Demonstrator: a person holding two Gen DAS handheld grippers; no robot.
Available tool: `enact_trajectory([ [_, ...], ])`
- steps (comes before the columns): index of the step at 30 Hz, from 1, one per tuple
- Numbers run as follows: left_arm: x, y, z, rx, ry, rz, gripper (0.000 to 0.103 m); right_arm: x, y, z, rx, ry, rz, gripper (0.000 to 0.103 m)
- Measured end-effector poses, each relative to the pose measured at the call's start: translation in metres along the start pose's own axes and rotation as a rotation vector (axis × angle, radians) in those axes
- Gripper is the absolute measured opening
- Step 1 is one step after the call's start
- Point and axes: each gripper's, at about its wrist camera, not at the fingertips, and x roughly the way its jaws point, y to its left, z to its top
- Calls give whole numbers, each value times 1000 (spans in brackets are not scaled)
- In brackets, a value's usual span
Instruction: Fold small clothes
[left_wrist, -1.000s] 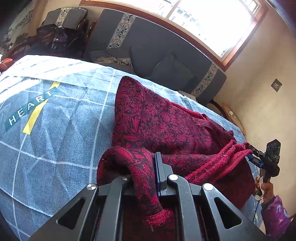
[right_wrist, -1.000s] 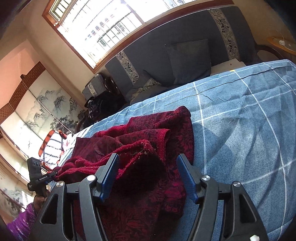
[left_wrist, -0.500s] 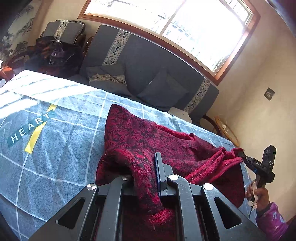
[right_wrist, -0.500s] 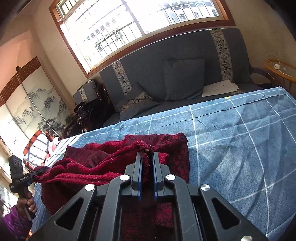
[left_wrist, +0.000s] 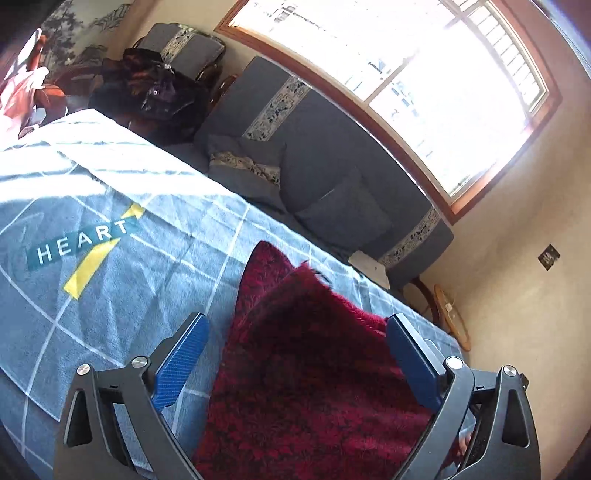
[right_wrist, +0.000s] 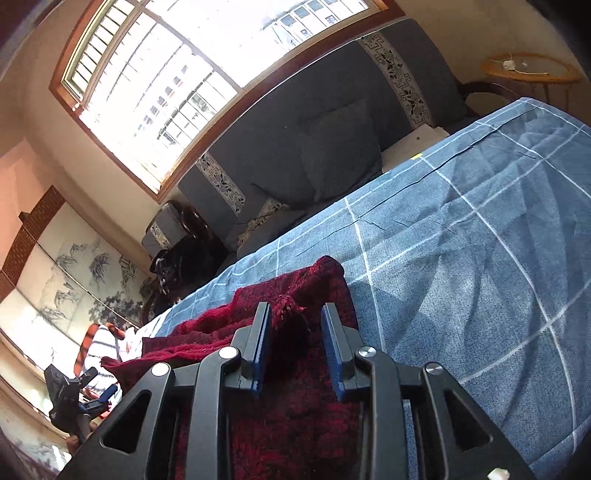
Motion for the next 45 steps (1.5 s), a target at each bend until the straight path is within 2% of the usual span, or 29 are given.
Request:
enact_trajectory([
  [4, -10, 2, 9, 32, 6, 21, 97, -24, 5, -12, 2, -18, 46, 30],
  [8, -5, 13, -8, 72, 127, 8, 97, -42, 12, -39, -21, 37, 74, 36],
  [12, -2, 27, -36, 75, 217, 39, 97, -58, 21, -74, -133, 71, -21, 52],
  [15, -11, 35, -55, 49, 222, -1, 97, -66, 25, -89, -174, 78, -55, 52],
  [16, -14, 33, -60, 68, 216, 11, 97, -69, 27, -92, -179, 77, -54, 52],
  [19, -15, 28, -70, 136, 230, 92, 97, -70, 29, -95, -203, 74, -120, 52],
  [22, -7, 39, -75, 74, 306, 63, 97, -62, 21, -93, -139, 115, -85, 53],
  [24, -2, 45, -80, 41, 360, 44, 97, -55, 17, -94, -122, 150, -90, 61],
  [27, -8, 48, -85, 58, 362, 33, 97, -47, 15, -100, -113, 200, -99, 63],
  [30, -18, 57, -89, 0, 383, -11, 97, -44, 11, -107, -95, 240, -99, 64],
  [33, -29, 64, -99, -78, 434, -97, 97, -43, 5, -112, -58, 270, -38, 67],
  [36, -40, 66, -108, -128, 470, -135, 97, -41, -3, -113, 32, 297, 41, 67],
  [40, -48, 74, -127, -287, 541, -263, 97, -43, -7, -115, 94, 322, 84, 67],
  [45, -34, 64, -116, -275, 514, -230, 97, -44, -8, -121, 137, 350, 120, 68],
])
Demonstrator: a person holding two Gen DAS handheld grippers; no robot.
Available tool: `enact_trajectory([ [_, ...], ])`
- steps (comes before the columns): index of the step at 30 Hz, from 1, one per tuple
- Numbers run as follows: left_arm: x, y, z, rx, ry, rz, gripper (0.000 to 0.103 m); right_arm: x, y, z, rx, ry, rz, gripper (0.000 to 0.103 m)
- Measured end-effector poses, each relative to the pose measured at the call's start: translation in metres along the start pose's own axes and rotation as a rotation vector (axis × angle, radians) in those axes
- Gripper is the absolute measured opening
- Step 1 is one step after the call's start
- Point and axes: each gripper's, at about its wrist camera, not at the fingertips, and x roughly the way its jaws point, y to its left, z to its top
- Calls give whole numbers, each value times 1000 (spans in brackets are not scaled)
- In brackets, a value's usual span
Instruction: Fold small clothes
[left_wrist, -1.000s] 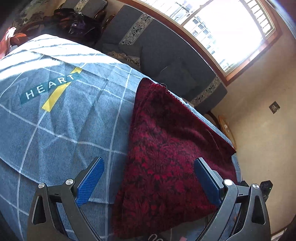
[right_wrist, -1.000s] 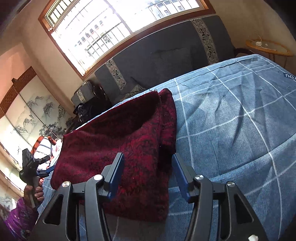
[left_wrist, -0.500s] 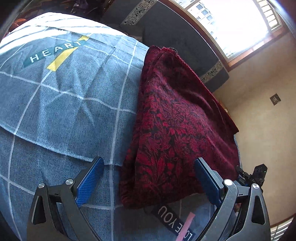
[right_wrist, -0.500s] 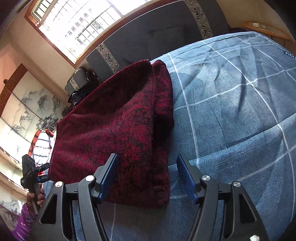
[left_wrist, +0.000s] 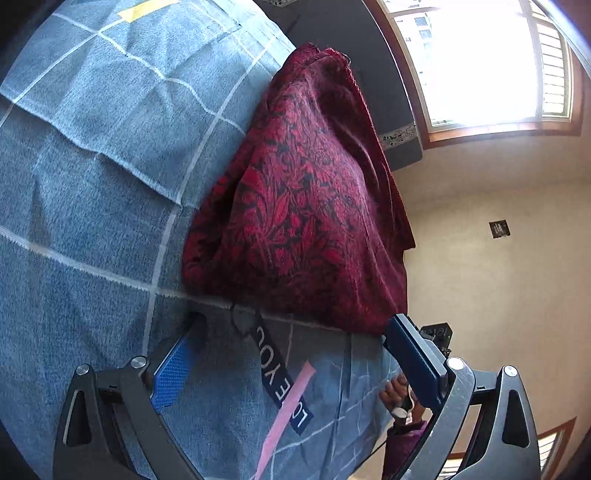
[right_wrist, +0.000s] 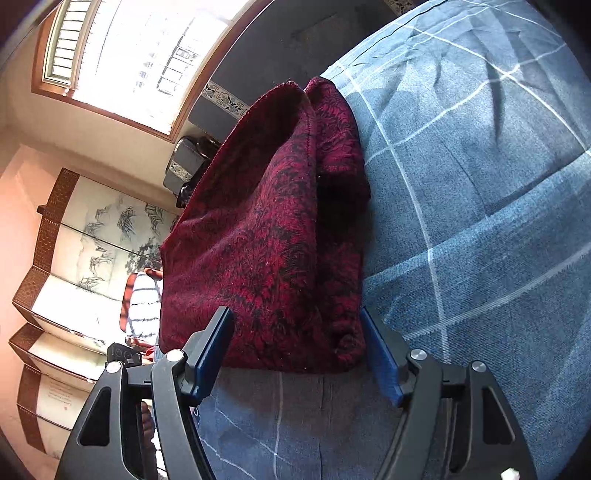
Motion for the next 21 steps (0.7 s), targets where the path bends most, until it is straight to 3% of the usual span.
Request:
enact_trajectory([
  [4, 6, -1, 19, -42, -77, -10, 97, 9, 4, 5, 9, -9, 5, 68],
  [6, 5, -2, 21, -41, -125, -38, 97, 13, 7, 8, 22, -24, 15, 68],
  [8, 7, -4, 20, -20, -156, -21, 94, 17, 10, 11, 34, -42, 24, 69],
  [10, 16, -4, 22, -10, -142, 15, 65, 20, 13, 11, 41, -61, 12, 68],
  [11, 21, -2, 23, -14, -128, 32, 56, 21, 15, 11, 40, -65, 8, 67],
  [13, 27, 3, 23, -8, -121, 70, 25, 28, 17, 11, 43, -53, 0, 52],
  [14, 28, 1, 23, 10, -129, 97, 22, 32, 16, 11, 53, -38, 0, 28],
  [15, 28, -1, 23, 29, -140, 111, 19, 35, 14, 10, 68, -24, 4, 22],
  [21, 17, -33, 24, 152, -175, 149, 14, 26, 33, 16, 23, -59, 62, 19],
])
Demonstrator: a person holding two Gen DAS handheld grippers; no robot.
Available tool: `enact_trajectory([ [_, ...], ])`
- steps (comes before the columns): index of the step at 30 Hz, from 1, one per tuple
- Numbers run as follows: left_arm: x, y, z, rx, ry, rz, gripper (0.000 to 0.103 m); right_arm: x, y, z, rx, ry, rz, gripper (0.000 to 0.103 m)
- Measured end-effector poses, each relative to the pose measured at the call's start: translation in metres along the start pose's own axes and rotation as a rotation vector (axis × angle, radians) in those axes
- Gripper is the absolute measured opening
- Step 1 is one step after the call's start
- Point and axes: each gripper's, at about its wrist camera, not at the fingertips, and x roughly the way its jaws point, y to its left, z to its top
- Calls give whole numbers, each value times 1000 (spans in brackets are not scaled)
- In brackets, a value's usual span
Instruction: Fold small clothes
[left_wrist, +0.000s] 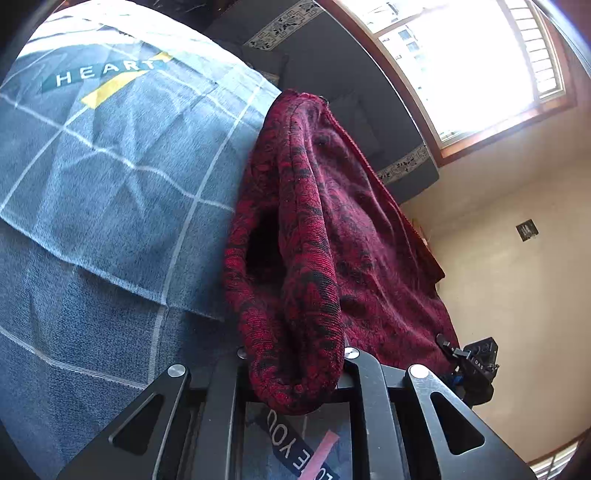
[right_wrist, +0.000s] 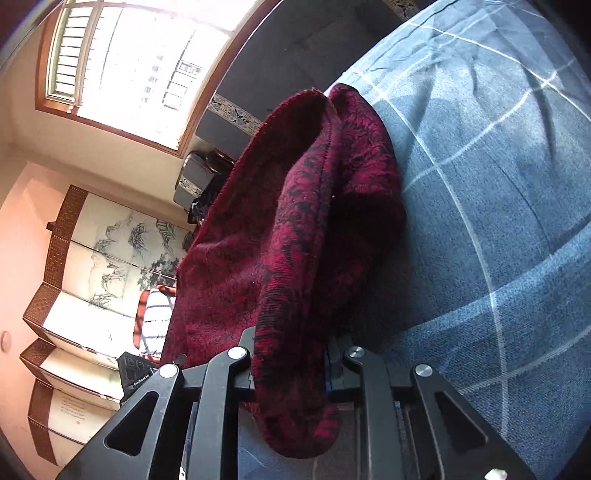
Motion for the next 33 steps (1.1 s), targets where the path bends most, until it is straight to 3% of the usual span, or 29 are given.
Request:
enact_trajectory([
  [6, -23, -13, 1, 22, -22, -5, 14, -11, 28, -2, -47, -6, 21, 18],
  [13, -60, -7, -37, 21, -8, -23, 14, -37, 34, -34, -25, 2, 66, 18],
  [19, -80, 15, -94, -11, -11, -36, 14, -63, 14, -87, 14, 19, 67, 18],
  [23, -72, 21, -109, 72, -11, 2, 17, -58, -17, -109, 22, 54, -10, 21],
  [26, -81, 24, -111, 76, -50, -10, 32, -62, -20, -110, -13, 38, -75, 33],
  [28, -90, 24, -109, 73, -77, 4, 54, -76, -16, -108, -38, 3, -141, 46],
  [29, -96, 26, -108, 65, -95, 10, 57, -85, -11, -106, -63, -26, -176, 55],
  [31, -106, 29, -107, 47, -126, 4, 68, -104, 6, -101, -123, -107, -218, 55],
  [33, -112, 29, -99, 43, -155, 4, 69, -116, 32, -93, -204, -145, -185, 55],
])
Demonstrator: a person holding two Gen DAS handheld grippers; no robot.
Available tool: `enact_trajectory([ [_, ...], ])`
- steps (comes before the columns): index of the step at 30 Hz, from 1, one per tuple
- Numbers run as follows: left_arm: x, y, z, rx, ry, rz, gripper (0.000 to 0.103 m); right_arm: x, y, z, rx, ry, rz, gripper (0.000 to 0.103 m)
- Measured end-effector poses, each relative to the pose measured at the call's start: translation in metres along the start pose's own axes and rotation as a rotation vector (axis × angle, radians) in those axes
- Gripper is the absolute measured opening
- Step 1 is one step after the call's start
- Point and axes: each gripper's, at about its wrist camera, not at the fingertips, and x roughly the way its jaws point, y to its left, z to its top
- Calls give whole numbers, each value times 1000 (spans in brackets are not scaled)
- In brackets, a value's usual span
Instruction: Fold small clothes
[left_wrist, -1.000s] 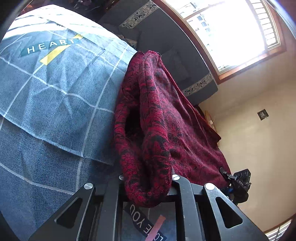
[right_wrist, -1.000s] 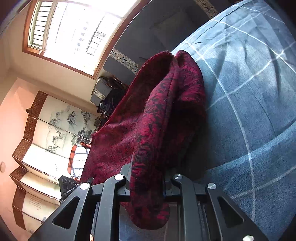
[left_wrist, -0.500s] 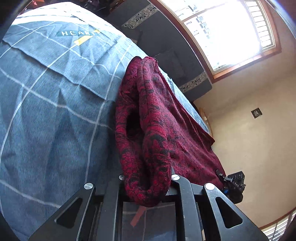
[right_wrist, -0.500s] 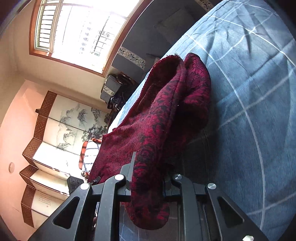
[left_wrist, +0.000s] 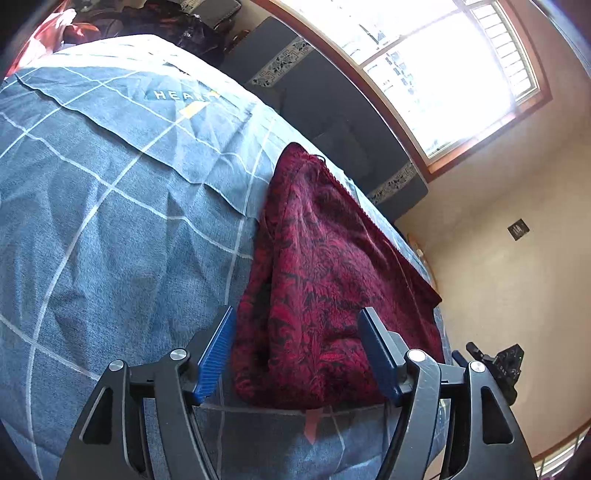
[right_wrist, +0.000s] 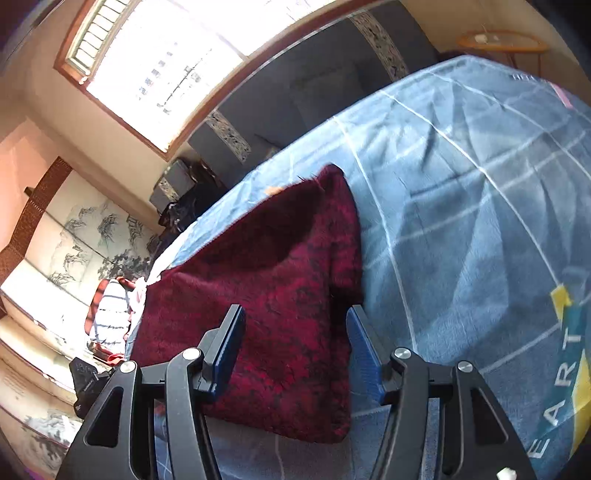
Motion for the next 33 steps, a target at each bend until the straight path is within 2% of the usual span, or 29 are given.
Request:
enact_trajectory([
  [3, 12, -8, 25, 62, 18, 76, 71, 10, 37, 27, -104, 26, 28, 55],
  [6, 43, -2, 54, 34, 111, 18, 71, 41, 48, 55, -155, 39, -31, 55],
  [12, 90, -6, 109, 86, 129, 28, 71, 108, 12, 92, -138, 140, -130, 57],
  [17, 116, -13, 125, 142, 147, 55, 71, 125, -10, 95, -103, 152, -97, 57],
  [18, 118, -15, 125, 162, 143, 74, 59, 126, -10, 94, -111, 154, -88, 40],
  [19, 120, -17, 124, 173, 153, 74, 30, 127, -9, 94, -126, 156, -94, 25],
  [20, 122, -18, 124, 180, 164, 87, 17, 128, -9, 94, -135, 162, -110, 16],
  [21, 122, -19, 125, 180, 159, 99, 11, 127, -9, 95, -135, 158, -106, 14],
  [24, 114, -23, 129, 159, 116, 86, 11, 119, 2, 98, -178, 116, -110, 7],
  [27, 102, -31, 137, 145, 53, 34, 11, 106, 12, 105, -189, 44, -105, 6],
  [30, 111, -38, 138, 199, 45, 86, 11, 102, 16, 110, -207, 4, -108, 6],
  [33, 130, -33, 130, 242, 81, 164, 11, 117, 7, 108, -207, 18, -156, 6],
])
